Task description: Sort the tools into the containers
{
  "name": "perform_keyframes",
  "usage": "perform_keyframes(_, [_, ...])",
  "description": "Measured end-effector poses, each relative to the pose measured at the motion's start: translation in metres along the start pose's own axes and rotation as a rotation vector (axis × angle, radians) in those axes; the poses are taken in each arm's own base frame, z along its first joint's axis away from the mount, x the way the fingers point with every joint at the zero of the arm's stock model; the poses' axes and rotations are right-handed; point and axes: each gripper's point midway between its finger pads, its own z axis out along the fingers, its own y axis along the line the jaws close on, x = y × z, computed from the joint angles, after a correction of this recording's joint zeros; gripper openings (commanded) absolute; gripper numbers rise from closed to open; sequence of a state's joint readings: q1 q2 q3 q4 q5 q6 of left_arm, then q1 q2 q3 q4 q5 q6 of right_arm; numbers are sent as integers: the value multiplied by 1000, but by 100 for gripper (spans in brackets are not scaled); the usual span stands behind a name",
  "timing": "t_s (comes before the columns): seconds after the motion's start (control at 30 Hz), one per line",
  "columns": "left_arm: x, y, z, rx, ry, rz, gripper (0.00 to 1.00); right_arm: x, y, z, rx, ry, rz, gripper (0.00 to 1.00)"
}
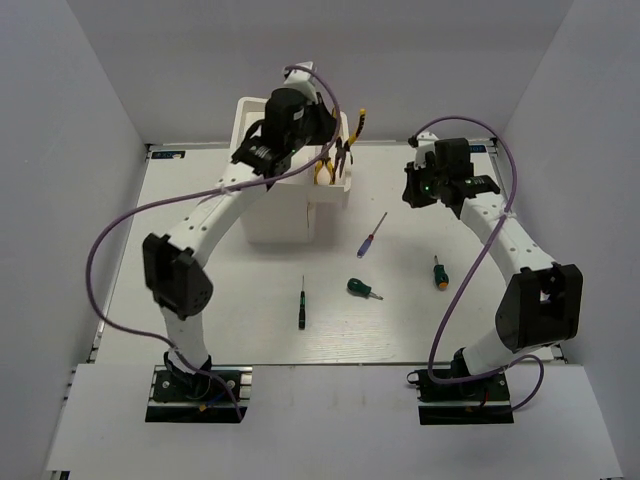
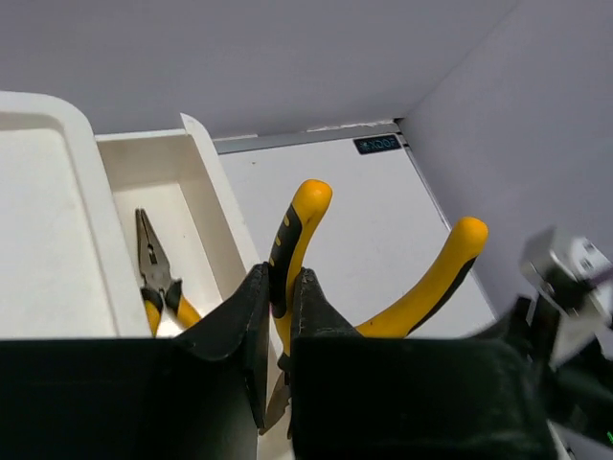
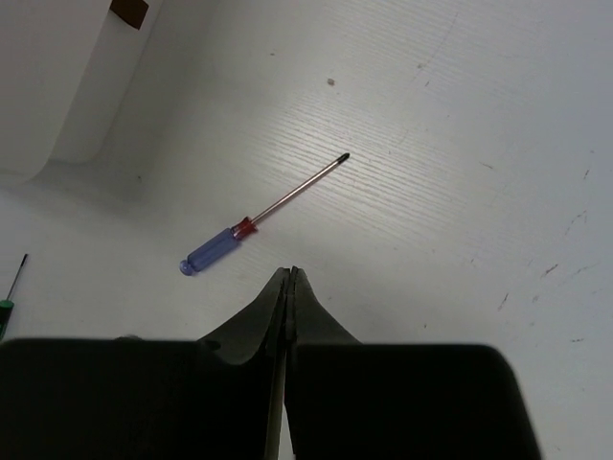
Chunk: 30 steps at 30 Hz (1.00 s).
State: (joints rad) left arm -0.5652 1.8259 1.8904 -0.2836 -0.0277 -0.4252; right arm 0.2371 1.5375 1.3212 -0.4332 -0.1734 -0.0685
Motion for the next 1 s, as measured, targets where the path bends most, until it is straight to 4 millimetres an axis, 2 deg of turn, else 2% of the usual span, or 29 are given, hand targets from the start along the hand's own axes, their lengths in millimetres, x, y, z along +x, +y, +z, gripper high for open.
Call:
perform_keyframes(0.1, [2,9,34,-40,-14,25,0,9,1,2,-9,20,6,0])
perform_keyframes(0.13, [3,13,40,-55,-20,32,0,11,2,3,-12,24,7,0])
perform_keyframes(0.23, [12,27,50,-108,-12,62,0,14,1,3,-13,31,11,0])
perform_keyframes(0.4, [11,37,54,-157,-20,94,0,16,-2,2,-7,32,17,0])
perform_keyframes(0.43, [11,38,54,-163,-21,98,21,16,-2,2,-8,31,18,6])
perform_keyframes(0.47, [10,39,54,-169,-23,103,36,16,-3,2,-8,30,20,29])
perform_keyframes(0.5, [10,40,54,-173,-23,106,50,16,-3,1,-10,30,24,37])
perform_keyframes(0.53, [10,41,54,-175,-25,111,70,16,-2,2,-14,29,22,44])
perform_keyframes(0.57, [9,41,53,-176,-26,118,78,16,-2,2,-18,30,21,51])
perform_keyframes(0.63, [6,40,53,-176,-33,114,86,14,-1,4,-30,30,14,52])
perform_keyframes(0.7, [-1,37,51,-171,-46,114,87,8,0,8,-47,27,4,42])
perform_keyframes(0.73, [-6,35,50,-168,-55,113,87,5,1,9,-57,23,2,33])
perform_keyframes(0.77, [-12,32,49,-163,-68,114,80,1,3,11,-71,19,2,21])
perform_keyframes(0.8, [-19,29,48,-159,-85,114,70,-4,4,14,-85,12,-5,0])
perform_keyframes(0.83, [-28,27,44,-160,-105,113,54,-9,6,17,-104,3,-10,0])
perform_keyframes(0.87, [-36,27,39,-170,-124,111,21,-16,8,20,-121,-8,-10,0])
perform_keyframes(0.9, [-45,29,31,-193,-142,113,8,-23,10,25,-143,-25,-11,0])
perform_keyframes(0.93, [-53,32,22,-220,-160,119,0,-28,11,30,-158,-36,-14,0])
perform_keyframes(1.0, [-69,51,-12,-328,-191,104,0,-43,15,45,-191,-48,-13,0])
